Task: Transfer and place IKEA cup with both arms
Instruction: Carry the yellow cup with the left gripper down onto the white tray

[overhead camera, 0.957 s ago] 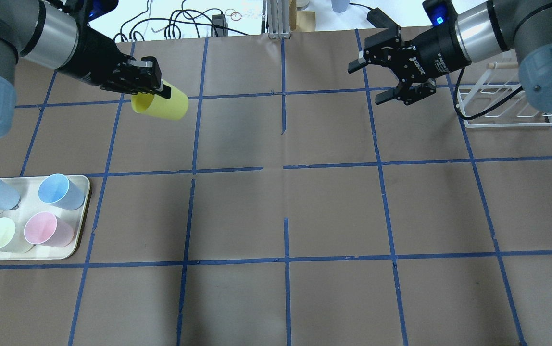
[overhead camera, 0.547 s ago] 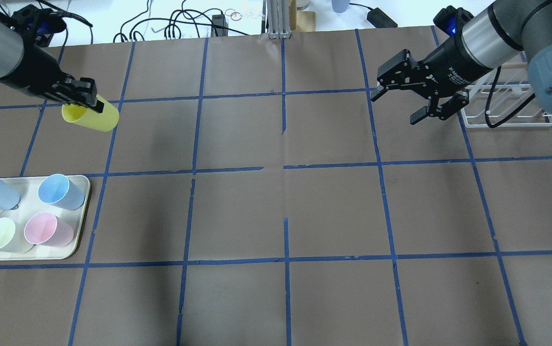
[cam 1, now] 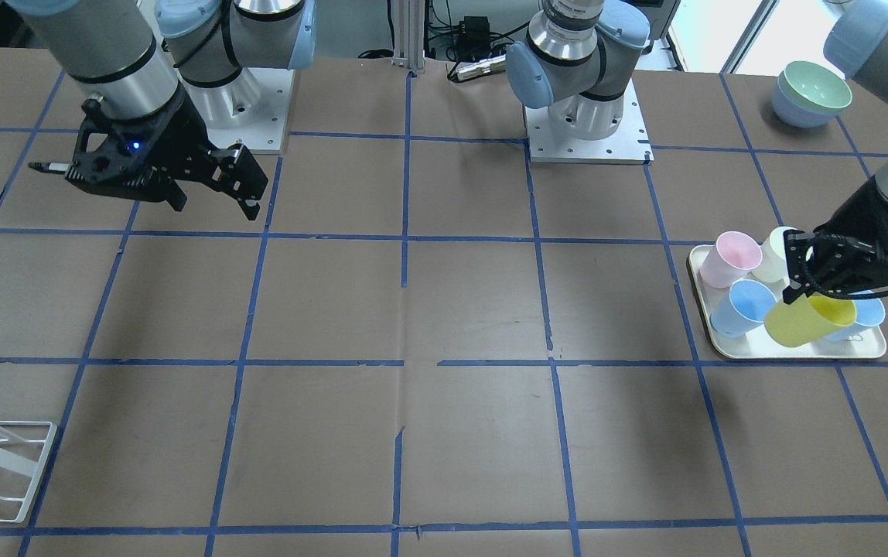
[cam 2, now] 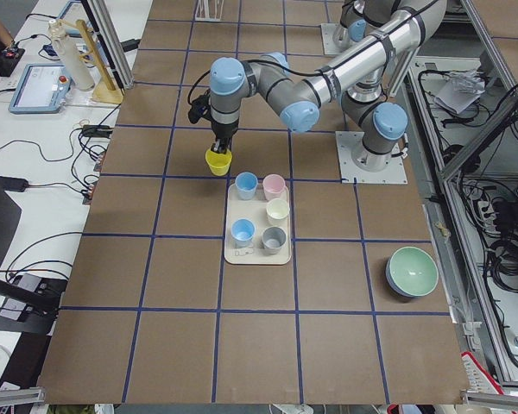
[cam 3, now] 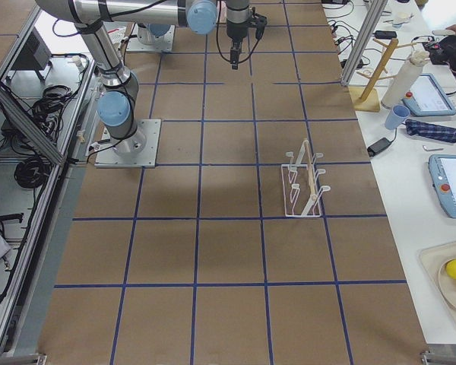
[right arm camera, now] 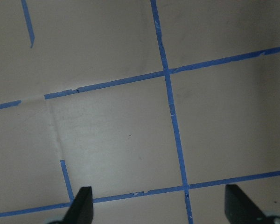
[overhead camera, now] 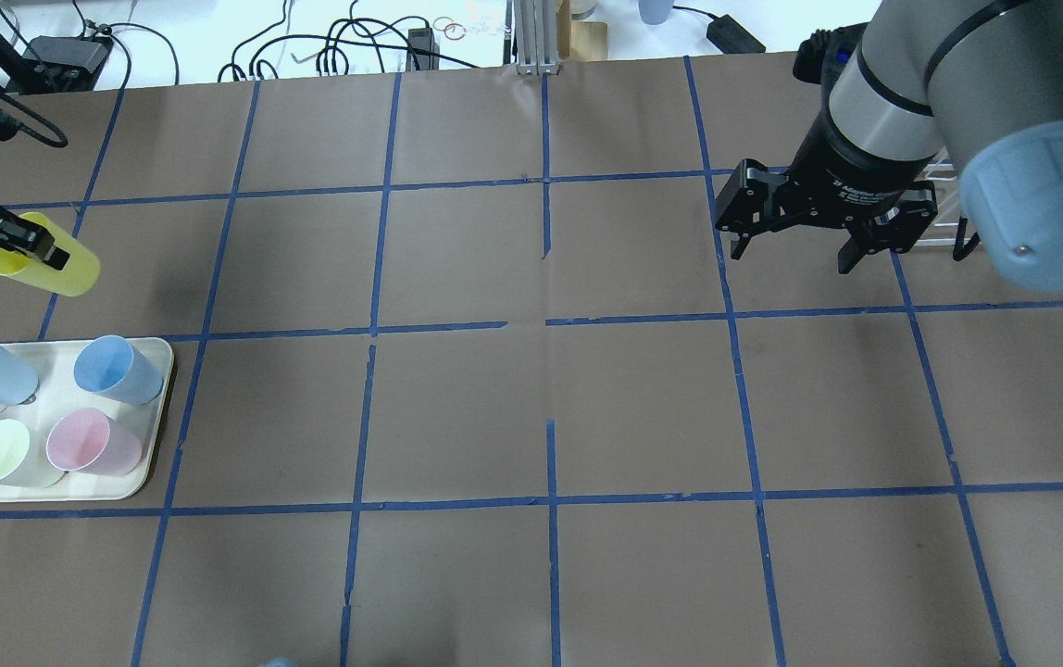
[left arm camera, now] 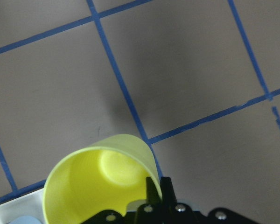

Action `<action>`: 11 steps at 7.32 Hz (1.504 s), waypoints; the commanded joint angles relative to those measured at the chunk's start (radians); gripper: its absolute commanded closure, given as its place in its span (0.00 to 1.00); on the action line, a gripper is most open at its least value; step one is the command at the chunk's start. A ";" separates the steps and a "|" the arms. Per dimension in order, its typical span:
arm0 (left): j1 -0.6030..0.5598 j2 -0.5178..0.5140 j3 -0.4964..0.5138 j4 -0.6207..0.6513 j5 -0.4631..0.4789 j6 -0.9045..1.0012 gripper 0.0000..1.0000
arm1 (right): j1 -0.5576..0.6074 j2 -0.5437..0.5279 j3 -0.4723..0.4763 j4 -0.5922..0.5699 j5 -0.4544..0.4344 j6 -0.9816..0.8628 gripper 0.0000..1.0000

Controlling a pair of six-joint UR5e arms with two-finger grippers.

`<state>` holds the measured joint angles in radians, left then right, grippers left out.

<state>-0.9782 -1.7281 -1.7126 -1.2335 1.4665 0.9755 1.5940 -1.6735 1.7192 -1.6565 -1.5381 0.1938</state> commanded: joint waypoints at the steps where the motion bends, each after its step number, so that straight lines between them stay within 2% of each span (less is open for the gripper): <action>1: 0.036 -0.037 -0.019 0.020 0.099 0.064 1.00 | -0.008 -0.032 0.011 0.015 -0.033 -0.011 0.00; 4: 0.062 -0.082 -0.044 0.020 0.155 0.052 1.00 | -0.014 -0.032 0.016 0.055 -0.031 -0.011 0.00; 9: 0.070 -0.152 -0.093 0.051 0.167 0.011 1.00 | -0.014 -0.032 0.014 0.061 -0.027 -0.011 0.00; 10: 0.070 -0.157 -0.093 0.055 0.222 0.003 1.00 | -0.015 -0.032 0.014 0.063 -0.030 -0.011 0.00; 11: 0.070 -0.154 -0.090 0.055 0.231 0.005 1.00 | -0.016 -0.034 0.014 0.064 -0.030 -0.011 0.00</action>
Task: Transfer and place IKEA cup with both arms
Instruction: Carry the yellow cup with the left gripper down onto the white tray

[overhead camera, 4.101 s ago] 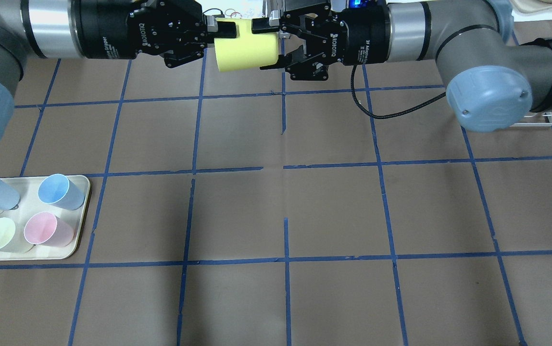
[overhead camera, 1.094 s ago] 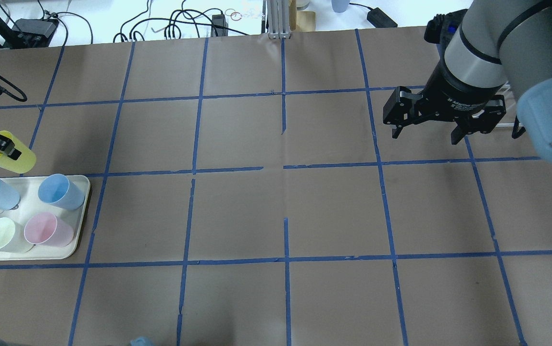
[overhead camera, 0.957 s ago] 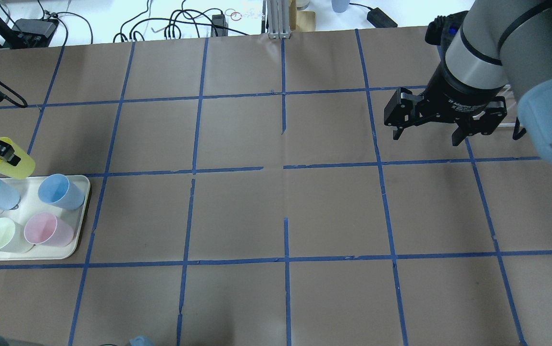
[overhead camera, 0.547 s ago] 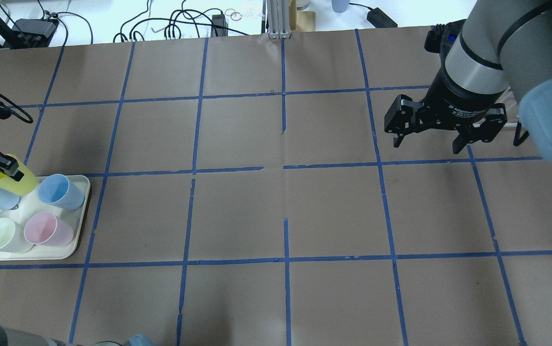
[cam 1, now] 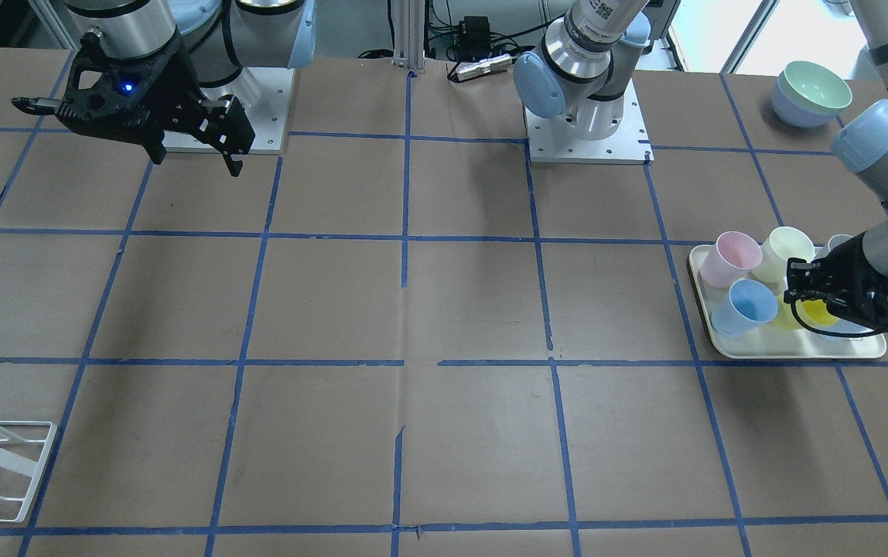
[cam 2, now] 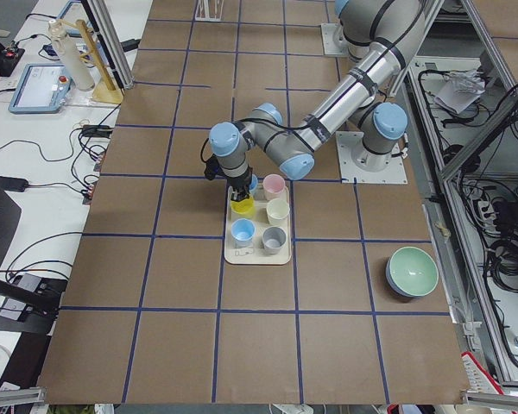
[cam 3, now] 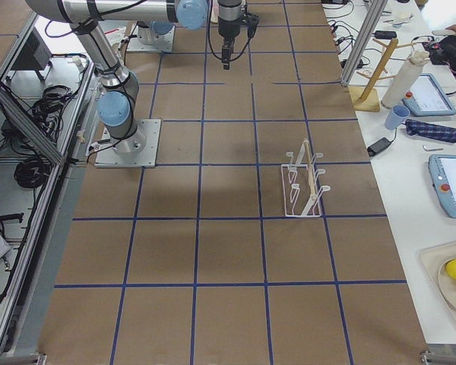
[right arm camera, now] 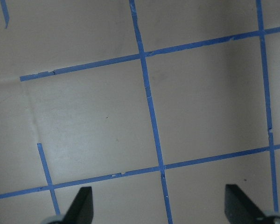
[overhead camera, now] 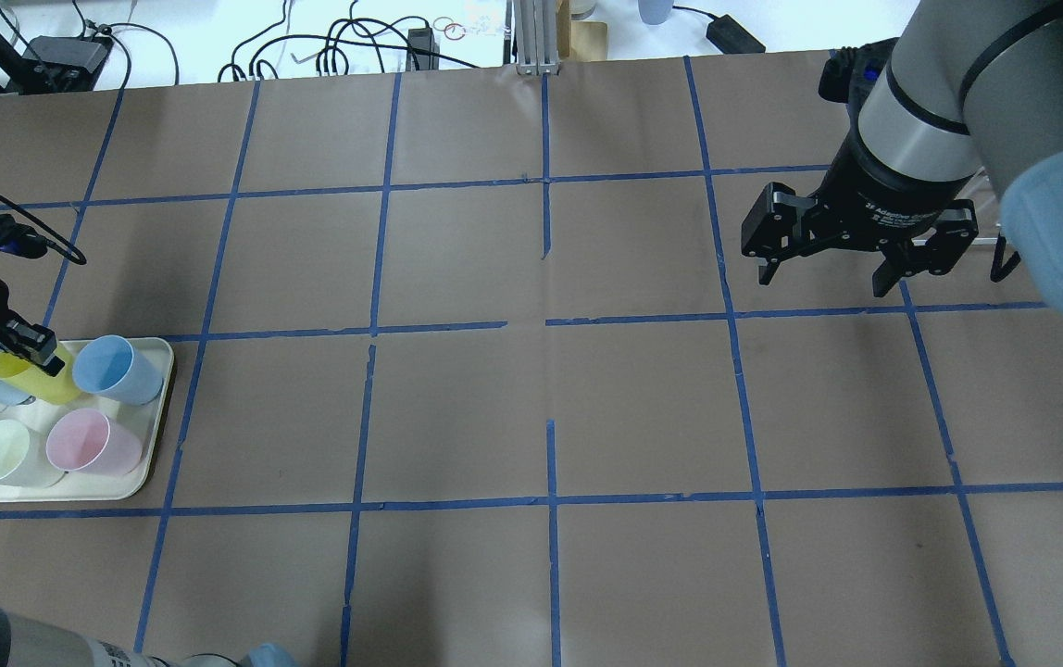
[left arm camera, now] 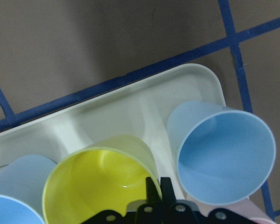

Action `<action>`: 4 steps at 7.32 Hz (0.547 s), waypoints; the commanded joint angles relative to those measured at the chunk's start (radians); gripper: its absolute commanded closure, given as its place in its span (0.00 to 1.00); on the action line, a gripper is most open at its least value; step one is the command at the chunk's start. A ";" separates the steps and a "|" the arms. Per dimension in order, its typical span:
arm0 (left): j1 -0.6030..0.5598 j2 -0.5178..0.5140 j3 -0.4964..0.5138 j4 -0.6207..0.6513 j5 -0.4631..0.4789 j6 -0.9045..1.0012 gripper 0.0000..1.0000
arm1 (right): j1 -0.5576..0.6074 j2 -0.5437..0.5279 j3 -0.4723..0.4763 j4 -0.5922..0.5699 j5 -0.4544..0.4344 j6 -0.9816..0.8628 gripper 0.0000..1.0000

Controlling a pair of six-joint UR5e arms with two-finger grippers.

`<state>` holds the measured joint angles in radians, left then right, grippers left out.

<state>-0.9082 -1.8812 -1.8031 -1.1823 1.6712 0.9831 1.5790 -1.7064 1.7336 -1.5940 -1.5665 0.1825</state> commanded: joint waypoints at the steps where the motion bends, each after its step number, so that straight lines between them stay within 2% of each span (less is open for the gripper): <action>1: 0.000 0.002 -0.001 0.003 0.027 -0.006 1.00 | -0.001 -0.001 0.000 -0.001 -0.001 0.000 0.00; 3: 0.000 -0.006 -0.004 -0.002 0.019 -0.007 1.00 | -0.001 0.001 0.000 0.000 0.000 -0.002 0.00; 4: 0.000 -0.006 -0.004 -0.010 0.018 -0.004 0.72 | -0.001 0.001 0.000 0.002 -0.001 -0.002 0.00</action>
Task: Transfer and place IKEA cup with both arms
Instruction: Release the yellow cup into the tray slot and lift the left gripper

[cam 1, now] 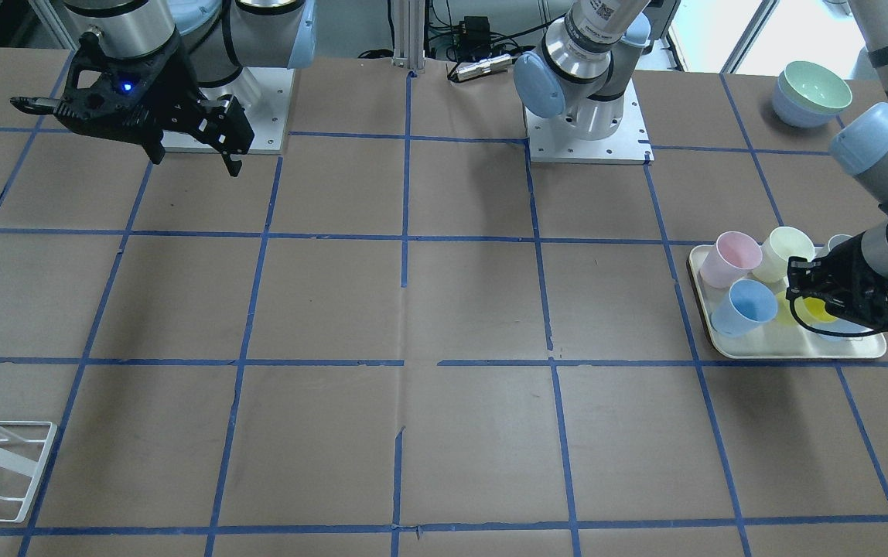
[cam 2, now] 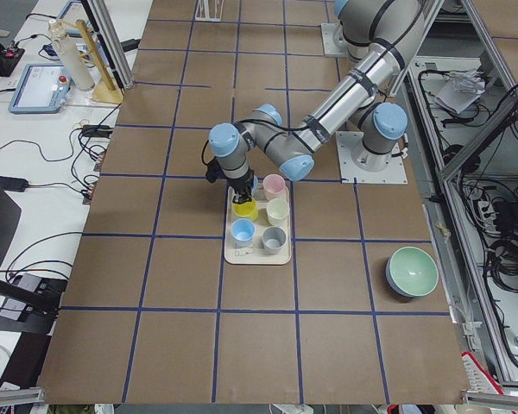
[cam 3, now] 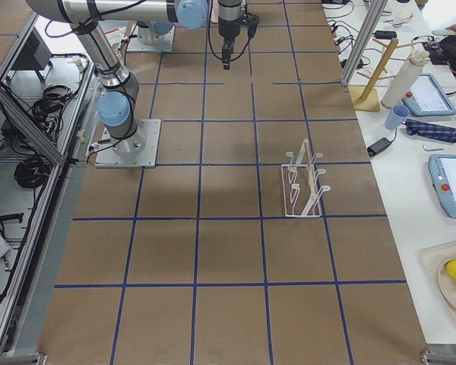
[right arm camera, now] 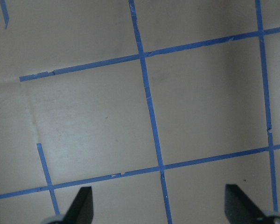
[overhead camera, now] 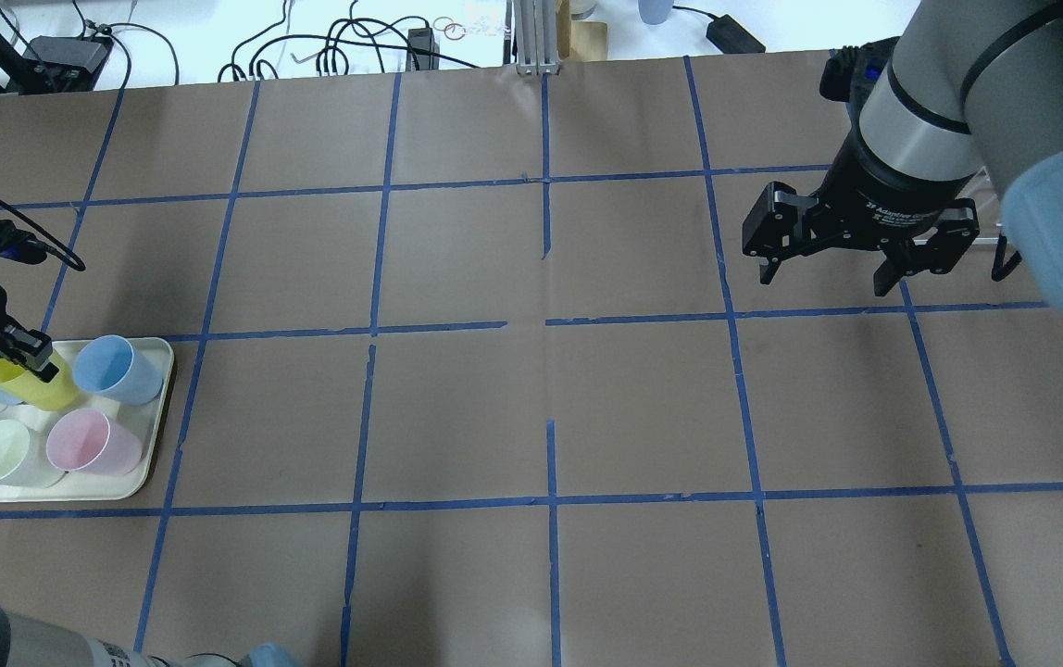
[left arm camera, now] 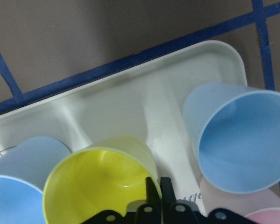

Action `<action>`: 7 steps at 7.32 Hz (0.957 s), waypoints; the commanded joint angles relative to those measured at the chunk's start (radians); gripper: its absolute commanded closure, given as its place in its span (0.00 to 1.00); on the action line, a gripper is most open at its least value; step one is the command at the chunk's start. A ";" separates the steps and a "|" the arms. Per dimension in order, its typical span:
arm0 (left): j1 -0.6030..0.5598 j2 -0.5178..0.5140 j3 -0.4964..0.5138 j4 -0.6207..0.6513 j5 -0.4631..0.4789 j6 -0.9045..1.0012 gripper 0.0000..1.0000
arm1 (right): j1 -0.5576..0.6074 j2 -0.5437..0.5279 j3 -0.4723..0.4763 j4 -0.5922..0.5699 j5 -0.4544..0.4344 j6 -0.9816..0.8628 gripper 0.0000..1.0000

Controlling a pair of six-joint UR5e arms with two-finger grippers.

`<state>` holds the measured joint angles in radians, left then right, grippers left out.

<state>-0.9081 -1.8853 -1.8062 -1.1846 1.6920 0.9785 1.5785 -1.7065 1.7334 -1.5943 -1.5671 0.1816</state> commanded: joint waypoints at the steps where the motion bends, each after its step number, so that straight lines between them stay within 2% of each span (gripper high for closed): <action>1: 0.000 0.000 -0.002 -0.009 0.000 0.006 0.01 | 0.000 -0.001 0.000 0.004 -0.002 -0.001 0.00; 3: -0.002 0.026 0.004 -0.013 0.006 0.003 0.00 | 0.000 -0.005 -0.005 0.000 -0.007 0.003 0.00; 5: -0.017 0.073 0.056 -0.108 -0.003 -0.006 0.00 | -0.002 -0.016 -0.009 0.000 -0.002 0.001 0.00; 7: -0.063 0.148 0.103 -0.243 -0.055 -0.107 0.00 | -0.003 -0.021 -0.011 0.025 0.007 -0.001 0.00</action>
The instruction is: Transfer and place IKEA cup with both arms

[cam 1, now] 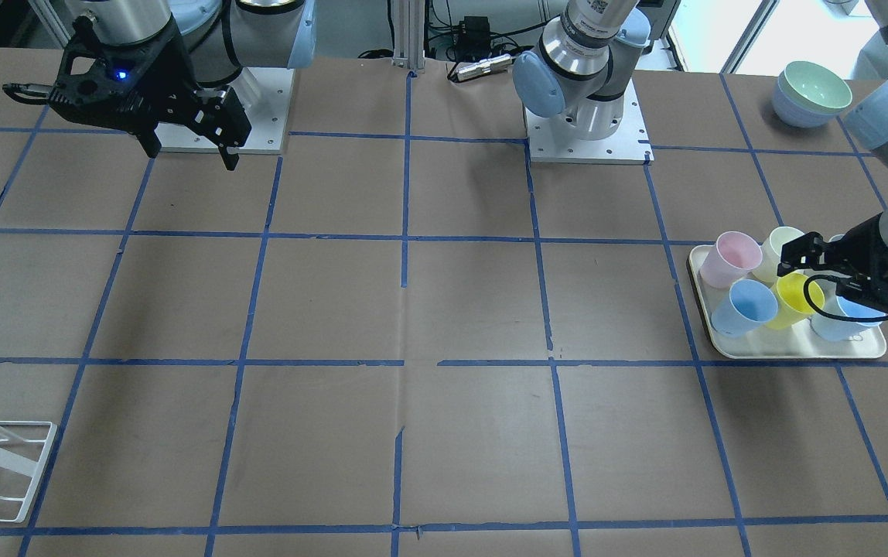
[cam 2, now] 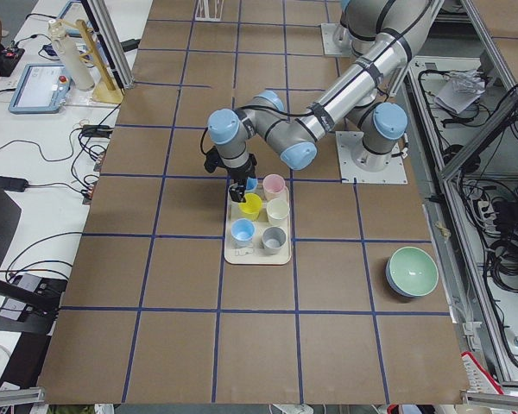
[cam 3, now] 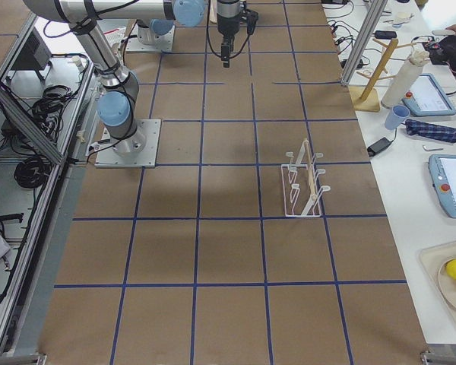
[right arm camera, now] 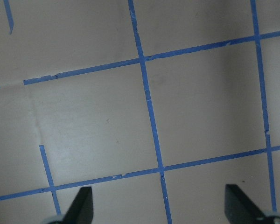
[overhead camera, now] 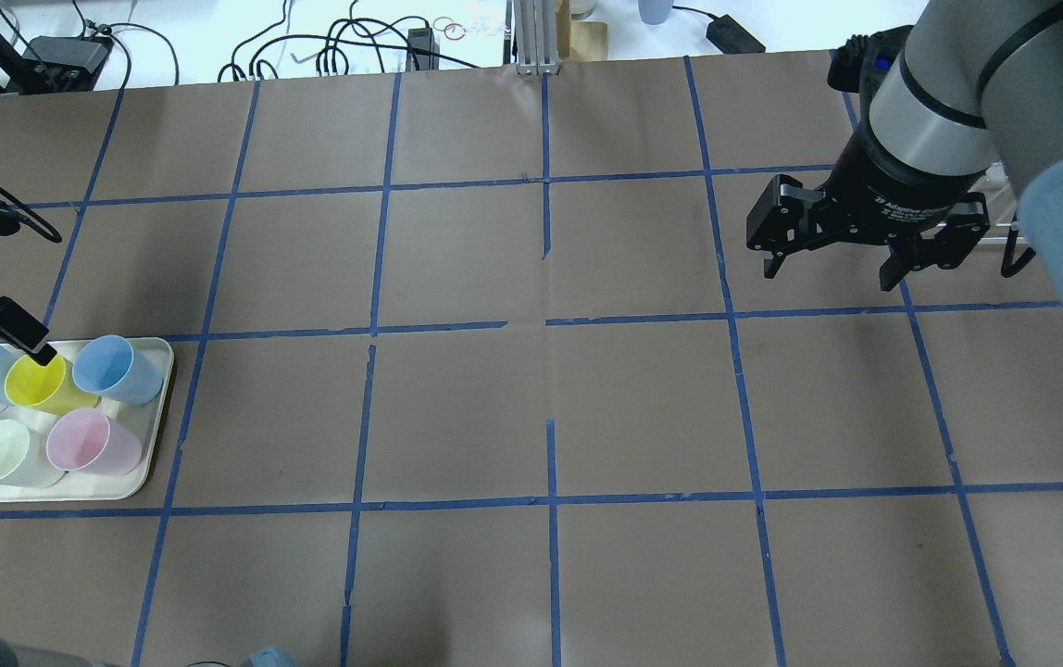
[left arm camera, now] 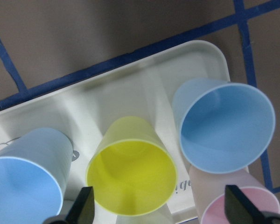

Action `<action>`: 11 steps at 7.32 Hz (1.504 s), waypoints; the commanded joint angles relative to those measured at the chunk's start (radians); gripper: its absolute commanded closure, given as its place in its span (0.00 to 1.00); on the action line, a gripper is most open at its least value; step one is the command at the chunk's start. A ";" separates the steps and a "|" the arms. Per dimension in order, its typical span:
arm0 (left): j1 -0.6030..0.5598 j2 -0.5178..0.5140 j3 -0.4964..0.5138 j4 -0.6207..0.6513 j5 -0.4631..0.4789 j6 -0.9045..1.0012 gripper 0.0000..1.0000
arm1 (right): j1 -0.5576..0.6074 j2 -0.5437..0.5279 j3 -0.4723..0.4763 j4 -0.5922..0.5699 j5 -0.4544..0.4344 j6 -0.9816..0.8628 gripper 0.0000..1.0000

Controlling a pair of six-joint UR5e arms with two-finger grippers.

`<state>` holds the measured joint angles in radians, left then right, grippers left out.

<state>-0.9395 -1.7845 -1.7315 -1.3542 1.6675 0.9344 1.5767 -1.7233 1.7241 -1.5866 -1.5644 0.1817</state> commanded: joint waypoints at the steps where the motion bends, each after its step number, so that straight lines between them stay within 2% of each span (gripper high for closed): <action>1: -0.089 0.081 0.041 -0.078 -0.031 -0.163 0.00 | -0.001 -0.004 -0.003 0.019 0.004 -0.011 0.00; 3: -0.236 0.155 0.050 -0.181 -0.032 -0.436 0.00 | 0.000 -0.004 0.000 0.022 -0.003 -0.031 0.00; 5: -0.436 0.206 0.056 -0.197 -0.032 -0.706 0.00 | -0.001 -0.004 0.000 0.025 -0.003 -0.036 0.00; 7: -0.571 0.226 0.085 -0.201 -0.105 -0.918 0.00 | 0.000 -0.004 -0.001 0.025 -0.005 -0.111 0.00; 9: -0.649 0.183 0.183 -0.267 -0.106 -1.037 0.00 | 0.000 -0.024 0.000 0.043 0.006 -0.107 0.00; 11: -0.690 0.163 0.214 -0.269 -0.103 -1.045 0.00 | -0.001 -0.027 -0.001 0.088 0.006 -0.116 0.00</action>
<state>-1.6026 -1.6090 -1.5354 -1.6157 1.5629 -0.0936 1.5761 -1.7466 1.7232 -1.5161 -1.5589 0.0744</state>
